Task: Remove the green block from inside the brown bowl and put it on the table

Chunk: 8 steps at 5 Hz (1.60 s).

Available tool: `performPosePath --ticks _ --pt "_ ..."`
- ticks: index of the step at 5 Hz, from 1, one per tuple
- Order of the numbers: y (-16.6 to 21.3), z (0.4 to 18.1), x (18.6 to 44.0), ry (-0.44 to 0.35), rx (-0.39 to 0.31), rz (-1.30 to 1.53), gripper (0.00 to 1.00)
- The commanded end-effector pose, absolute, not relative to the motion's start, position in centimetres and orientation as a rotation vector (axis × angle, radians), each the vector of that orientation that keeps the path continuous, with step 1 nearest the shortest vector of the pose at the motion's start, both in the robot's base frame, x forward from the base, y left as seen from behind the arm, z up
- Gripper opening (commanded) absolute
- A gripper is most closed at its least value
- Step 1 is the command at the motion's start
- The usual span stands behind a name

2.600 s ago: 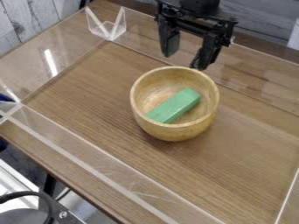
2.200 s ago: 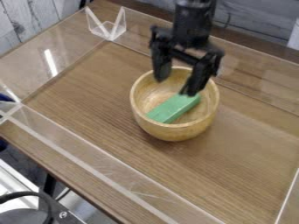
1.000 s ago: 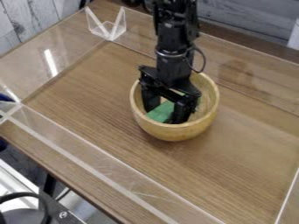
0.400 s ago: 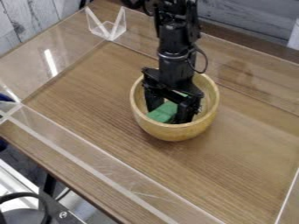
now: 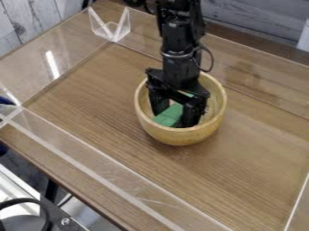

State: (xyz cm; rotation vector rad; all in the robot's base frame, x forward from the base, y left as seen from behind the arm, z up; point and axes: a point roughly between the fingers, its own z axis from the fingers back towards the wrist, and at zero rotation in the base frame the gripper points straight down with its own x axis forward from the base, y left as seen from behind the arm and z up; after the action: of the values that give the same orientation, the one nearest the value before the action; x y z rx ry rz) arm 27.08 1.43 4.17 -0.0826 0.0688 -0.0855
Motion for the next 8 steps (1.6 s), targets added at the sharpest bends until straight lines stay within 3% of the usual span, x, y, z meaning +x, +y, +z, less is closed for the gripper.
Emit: performPosePath --ticks 1,7,8 --pt "1.7 6.1 27.8 -0.002 -0.079 -0.085 1.0" --pt "1.2 4.9 28.2 -0.011 -0.081 -0.079 1.0" --pt "1.2 4.6 28.3 -0.006 -0.081 -0.076 0.0"
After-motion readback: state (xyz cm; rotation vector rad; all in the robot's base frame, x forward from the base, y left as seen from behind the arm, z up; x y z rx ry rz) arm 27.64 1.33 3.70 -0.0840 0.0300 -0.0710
